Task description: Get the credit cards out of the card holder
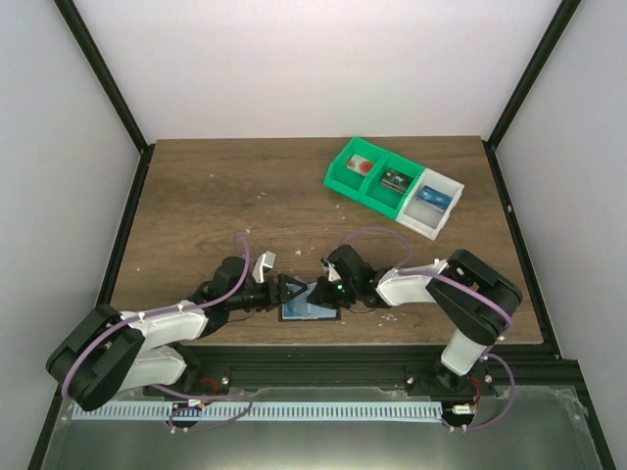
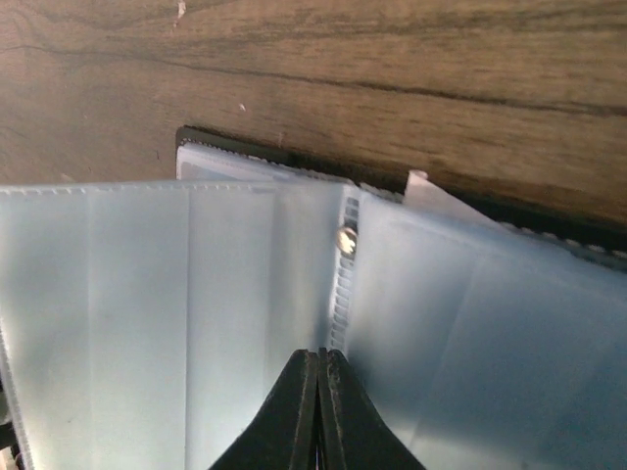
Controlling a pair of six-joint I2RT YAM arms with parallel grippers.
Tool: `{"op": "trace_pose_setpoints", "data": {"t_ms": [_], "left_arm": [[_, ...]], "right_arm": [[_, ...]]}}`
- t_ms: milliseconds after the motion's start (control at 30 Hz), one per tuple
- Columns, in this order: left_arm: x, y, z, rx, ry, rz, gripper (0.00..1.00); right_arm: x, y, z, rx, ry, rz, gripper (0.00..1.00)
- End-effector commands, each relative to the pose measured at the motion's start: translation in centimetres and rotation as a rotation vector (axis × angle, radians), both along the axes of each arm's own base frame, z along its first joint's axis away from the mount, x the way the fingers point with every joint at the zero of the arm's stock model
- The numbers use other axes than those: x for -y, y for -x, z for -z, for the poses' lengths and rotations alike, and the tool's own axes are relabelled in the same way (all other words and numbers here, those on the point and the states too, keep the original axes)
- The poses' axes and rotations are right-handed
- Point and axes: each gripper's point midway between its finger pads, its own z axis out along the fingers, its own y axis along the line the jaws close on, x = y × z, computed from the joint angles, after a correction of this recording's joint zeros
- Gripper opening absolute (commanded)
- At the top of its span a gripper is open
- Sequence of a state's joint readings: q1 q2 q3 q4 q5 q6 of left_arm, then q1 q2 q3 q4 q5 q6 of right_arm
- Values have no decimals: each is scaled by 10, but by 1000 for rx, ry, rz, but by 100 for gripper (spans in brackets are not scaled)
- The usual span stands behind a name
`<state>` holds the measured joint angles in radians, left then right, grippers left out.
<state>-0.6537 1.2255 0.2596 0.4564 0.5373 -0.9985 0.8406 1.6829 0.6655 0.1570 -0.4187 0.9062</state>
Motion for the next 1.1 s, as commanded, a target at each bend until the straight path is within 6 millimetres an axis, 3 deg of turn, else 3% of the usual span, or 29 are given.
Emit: {"op": "trace_pose_setpoints", "data": {"t_ms": [0, 367, 1067], "left_arm": [[7, 0, -14, 32, 52, 19, 79], [21, 3, -16, 25, 69, 50, 78], [44, -10, -20, 48, 93, 94, 78]], "right_arm": [[2, 3, -8, 32, -14, 0, 3], [10, 3, -17, 71, -15, 17, 4], [57, -7, -32, 195, 91, 182, 12]]}}
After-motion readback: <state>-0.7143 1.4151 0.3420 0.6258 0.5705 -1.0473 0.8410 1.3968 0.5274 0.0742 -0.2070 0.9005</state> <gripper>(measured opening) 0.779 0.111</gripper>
